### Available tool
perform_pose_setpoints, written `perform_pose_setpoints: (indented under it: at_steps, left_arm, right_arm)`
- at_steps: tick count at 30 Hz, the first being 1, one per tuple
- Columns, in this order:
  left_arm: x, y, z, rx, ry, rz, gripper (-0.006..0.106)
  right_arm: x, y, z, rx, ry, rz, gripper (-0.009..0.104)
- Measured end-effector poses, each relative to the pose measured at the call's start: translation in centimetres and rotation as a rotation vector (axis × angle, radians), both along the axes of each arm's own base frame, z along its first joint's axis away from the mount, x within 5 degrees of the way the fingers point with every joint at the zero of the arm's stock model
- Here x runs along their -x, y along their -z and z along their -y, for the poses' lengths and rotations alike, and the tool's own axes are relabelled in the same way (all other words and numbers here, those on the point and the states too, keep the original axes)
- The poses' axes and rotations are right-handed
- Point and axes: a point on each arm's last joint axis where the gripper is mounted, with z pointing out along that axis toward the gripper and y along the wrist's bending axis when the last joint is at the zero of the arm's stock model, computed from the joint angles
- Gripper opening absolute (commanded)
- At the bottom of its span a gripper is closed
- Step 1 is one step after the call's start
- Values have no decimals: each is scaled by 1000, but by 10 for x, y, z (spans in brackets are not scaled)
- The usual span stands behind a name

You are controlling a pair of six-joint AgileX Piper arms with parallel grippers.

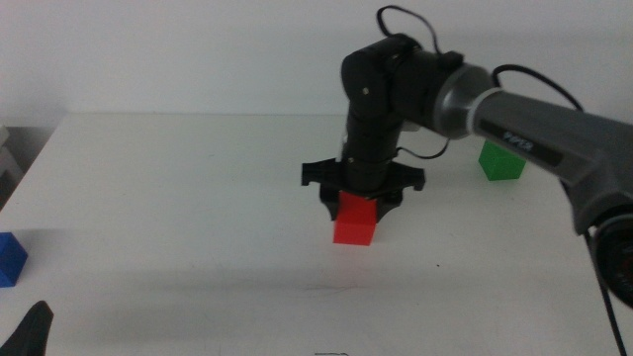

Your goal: Stack red cubes first, then green, then blue cubes in a specific spot.

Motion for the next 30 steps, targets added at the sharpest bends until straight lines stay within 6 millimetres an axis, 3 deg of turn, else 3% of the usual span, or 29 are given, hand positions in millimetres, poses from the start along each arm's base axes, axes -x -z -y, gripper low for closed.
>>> perform_pose_setpoints:
  at_steps: [8, 18, 19, 20, 25, 30]
  left_arm:
    - [0, 0, 0, 0, 0, 0, 91]
    - [0, 0, 0, 0, 0, 0, 91]
    - [0, 0, 0, 0, 0, 0, 91]
    - [0, 0, 0, 0, 0, 0, 91]
    - [0, 0, 0, 0, 0, 0, 91]
    - [0, 0, 0, 0, 0, 0, 91]
  right_arm:
    - [8, 15, -24, -6, -5, -26, -1]
    - [10, 26, -31, 6, 10, -45, 2]
    - [10, 26, -31, 8, 11, -46, 15]
    - [10, 26, -31, 8, 12, -46, 55]
    - [9, 26, -30, 11, 12, -44, 76]
    - [9, 26, -29, 25, 5, -32, 80]
